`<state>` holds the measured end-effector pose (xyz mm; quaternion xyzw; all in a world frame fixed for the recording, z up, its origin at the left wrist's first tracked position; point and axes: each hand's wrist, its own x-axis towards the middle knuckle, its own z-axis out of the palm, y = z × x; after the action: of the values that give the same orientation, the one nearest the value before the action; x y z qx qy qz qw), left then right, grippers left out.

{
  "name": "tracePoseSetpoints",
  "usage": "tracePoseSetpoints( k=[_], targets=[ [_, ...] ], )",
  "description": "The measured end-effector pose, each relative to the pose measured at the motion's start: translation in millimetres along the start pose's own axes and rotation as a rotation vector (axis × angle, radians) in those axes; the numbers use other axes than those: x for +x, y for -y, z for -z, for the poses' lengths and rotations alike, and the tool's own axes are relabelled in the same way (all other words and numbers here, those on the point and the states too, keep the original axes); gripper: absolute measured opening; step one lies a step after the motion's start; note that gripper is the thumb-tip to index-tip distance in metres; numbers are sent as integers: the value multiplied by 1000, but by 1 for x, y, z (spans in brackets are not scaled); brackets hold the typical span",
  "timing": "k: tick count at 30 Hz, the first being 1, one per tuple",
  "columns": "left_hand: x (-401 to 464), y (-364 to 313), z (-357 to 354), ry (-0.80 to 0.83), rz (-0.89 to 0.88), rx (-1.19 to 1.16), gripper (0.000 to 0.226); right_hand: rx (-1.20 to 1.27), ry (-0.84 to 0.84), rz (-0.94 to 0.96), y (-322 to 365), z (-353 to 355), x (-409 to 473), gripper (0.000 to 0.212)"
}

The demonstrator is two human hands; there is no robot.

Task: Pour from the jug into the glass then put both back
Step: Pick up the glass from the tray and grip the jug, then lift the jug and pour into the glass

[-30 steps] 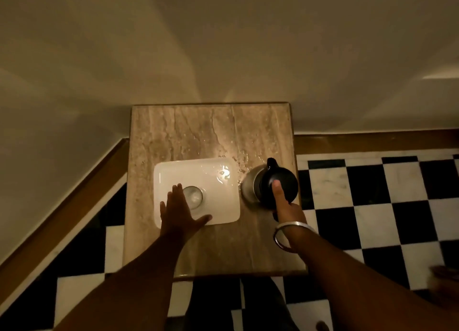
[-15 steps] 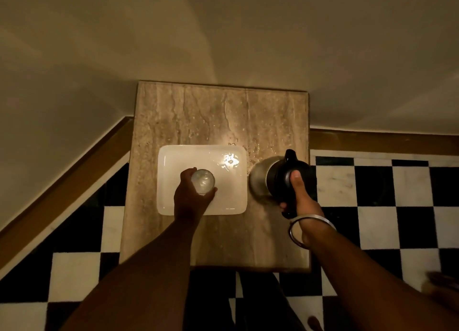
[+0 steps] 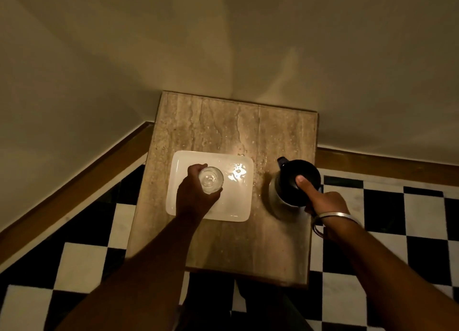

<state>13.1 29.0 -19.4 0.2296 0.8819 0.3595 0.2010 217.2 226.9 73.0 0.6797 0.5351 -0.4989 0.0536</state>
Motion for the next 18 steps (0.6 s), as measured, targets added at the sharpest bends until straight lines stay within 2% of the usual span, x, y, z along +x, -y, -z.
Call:
tracePoseSetpoints(
  k=[7,11,13,16,18],
  targets=[
    [-21,-62,24,3,-23,-90,76,-159,113,223,19,57,-56,68],
    [-38,-108,51,5,-17,-174,72,-178,186,351,47,94,-110,68],
    [-46,-128,63,-12,-36,-213,73,-184,183,421,66,109,-135,71],
    [-53,-156,82,-37,-99,-284,74,-216,146,540,99,126,-170,59],
    [-57,-174,97,-52,-143,-320,73,-246,139,612,117,134,-191,60]
  ],
)
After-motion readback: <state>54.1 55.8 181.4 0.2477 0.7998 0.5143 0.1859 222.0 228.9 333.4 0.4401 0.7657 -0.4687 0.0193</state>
